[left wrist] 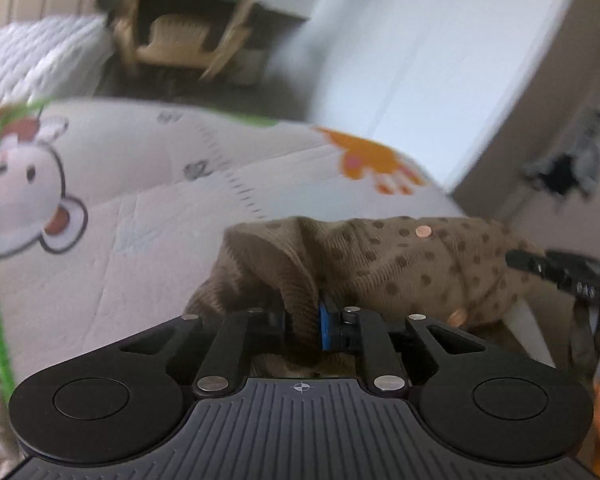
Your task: Fold clothes
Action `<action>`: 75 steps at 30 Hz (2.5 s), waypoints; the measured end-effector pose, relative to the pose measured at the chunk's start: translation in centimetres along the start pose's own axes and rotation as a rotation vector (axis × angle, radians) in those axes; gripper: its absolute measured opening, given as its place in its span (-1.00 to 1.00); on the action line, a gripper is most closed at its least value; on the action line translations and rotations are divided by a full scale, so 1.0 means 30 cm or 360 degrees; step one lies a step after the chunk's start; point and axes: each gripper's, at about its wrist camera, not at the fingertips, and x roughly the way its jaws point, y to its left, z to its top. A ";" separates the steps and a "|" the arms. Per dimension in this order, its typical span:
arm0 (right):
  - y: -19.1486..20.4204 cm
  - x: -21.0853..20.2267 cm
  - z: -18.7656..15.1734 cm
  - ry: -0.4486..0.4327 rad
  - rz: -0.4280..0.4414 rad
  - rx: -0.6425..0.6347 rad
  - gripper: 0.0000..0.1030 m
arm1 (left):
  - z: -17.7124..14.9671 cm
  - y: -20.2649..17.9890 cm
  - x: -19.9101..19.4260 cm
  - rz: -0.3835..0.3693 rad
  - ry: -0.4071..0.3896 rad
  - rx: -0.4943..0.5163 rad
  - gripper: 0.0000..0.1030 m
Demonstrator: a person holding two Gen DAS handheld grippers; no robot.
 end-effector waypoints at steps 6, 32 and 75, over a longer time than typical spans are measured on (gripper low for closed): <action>-0.026 -0.006 -0.194 0.0279 0.0079 0.0158 -0.51 | -0.178 -0.090 -0.088 -0.0070 0.0187 0.0173 -0.42; -0.395 0.559 0.198 0.0087 0.0489 0.0871 0.45 | 0.111 0.244 0.310 -0.0391 0.0074 -0.0497 0.85; -0.044 0.449 -0.009 0.0300 -0.0316 -0.0303 0.60 | -0.064 0.009 0.289 0.0093 -0.0052 0.0194 0.96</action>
